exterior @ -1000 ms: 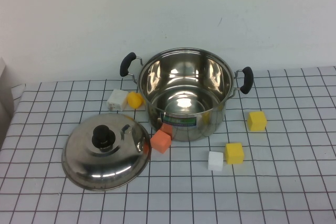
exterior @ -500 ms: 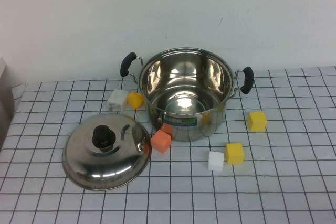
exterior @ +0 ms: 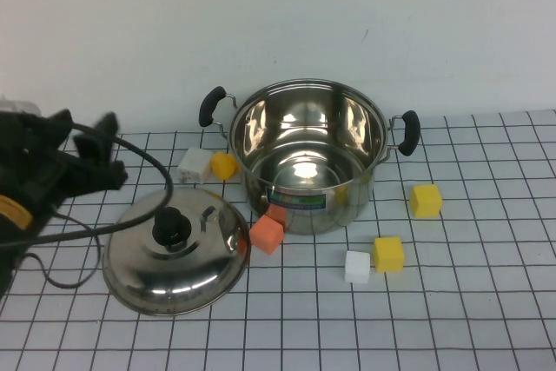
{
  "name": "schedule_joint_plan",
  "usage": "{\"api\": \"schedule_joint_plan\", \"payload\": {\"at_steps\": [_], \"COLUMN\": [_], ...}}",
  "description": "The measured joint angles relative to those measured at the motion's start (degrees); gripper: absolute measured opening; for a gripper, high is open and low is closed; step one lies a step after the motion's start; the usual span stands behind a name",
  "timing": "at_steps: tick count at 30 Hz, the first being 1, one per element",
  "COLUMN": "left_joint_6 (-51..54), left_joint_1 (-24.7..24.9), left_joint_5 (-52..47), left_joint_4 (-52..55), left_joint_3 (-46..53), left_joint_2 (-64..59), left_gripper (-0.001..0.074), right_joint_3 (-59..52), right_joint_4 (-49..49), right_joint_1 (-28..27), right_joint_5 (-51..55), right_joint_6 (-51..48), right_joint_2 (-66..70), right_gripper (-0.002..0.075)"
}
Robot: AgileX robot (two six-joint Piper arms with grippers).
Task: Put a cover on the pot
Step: Pick up the pot lid
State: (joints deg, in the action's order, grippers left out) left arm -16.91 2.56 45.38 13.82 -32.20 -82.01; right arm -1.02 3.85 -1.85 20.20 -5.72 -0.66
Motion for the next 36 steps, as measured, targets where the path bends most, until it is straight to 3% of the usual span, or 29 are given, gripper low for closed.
{"api": "schedule_joint_plan", "payload": {"at_steps": [3,7,14,23,36], "left_joint_6": [0.0,2.5,10.2,11.1,10.8], "left_joint_1": [0.0,0.4,3.5,4.1,4.1], "left_joint_5": [4.4,9.3,18.5,19.5,19.5], "left_joint_4": [1.1,1.8,1.0,-1.5,-2.7], "left_joint_3": [-0.2,-0.4,-1.0,-6.3,-9.7], "left_joint_2": [-6.7,-14.2,-25.8,-37.8,-43.8], "left_gripper": [0.0531,0.0575,0.0582,0.0584,0.0575], "right_joint_3": [0.0,0.0,0.0,0.0,0.0], "right_joint_4": [0.0,0.0,0.0,0.0,0.0], "right_joint_1": [0.0,0.0,0.0,0.0,0.0], "right_joint_5": [0.0,0.0,0.0,0.0,0.0], "right_joint_6": [0.0,0.0,0.0,0.0,0.0], "right_joint_2": [0.0,0.0,0.0,0.0,0.0], "right_gripper": [0.0009,0.0009,0.0009,0.0009,0.0009]}}
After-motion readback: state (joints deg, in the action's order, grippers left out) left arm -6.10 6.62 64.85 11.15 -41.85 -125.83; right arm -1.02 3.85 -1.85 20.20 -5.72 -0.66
